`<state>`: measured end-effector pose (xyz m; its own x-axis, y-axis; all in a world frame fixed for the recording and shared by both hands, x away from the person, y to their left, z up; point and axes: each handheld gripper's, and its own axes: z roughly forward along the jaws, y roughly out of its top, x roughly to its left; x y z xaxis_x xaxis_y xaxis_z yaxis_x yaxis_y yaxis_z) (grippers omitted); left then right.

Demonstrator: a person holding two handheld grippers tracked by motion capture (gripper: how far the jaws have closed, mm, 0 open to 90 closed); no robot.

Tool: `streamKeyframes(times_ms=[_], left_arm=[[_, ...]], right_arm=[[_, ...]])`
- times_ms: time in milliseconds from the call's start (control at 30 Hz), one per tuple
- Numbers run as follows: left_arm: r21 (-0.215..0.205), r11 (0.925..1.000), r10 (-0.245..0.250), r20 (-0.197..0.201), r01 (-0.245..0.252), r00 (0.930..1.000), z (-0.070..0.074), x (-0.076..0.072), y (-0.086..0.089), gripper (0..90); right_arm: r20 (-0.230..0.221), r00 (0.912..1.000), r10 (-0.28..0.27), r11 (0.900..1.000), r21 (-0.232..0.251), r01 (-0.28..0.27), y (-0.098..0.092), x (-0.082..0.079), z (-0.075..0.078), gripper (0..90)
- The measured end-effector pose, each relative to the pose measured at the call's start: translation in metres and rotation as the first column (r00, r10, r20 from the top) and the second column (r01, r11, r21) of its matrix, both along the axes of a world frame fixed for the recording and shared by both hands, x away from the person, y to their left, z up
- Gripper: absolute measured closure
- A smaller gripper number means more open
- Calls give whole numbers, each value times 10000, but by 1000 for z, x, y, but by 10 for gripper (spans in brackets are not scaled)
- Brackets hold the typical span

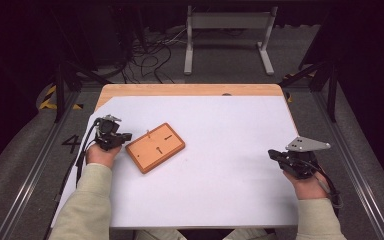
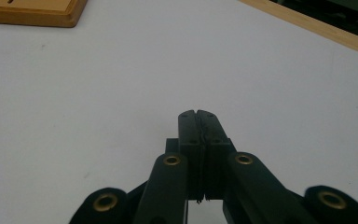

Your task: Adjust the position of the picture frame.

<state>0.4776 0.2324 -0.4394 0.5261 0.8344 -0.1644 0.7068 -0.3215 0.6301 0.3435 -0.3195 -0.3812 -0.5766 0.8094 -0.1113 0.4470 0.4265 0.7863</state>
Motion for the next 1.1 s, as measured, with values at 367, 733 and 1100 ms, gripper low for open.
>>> streamKeyframes(times_ms=[367, 733, 1100], left_arm=[[-155, 9979, -642, -1063, 629, 9923, -9, 0, -1, 899], [596, 9603, -2569, -1912, 2724, 9473, -2, -36, -29, 899], [856, 8782, -4423, -2294, 4706, 8670, 1, -72, -72, 899]], right_arm=[[71, 10000, 59, 10000, 3, -59, 1, 0, 1, 882], [181, 9996, 200, 9998, 24, -200, 3, 4, 3, 882], [196, 9992, 339, 9994, 27, -340, 8, 5, 4, 883]])
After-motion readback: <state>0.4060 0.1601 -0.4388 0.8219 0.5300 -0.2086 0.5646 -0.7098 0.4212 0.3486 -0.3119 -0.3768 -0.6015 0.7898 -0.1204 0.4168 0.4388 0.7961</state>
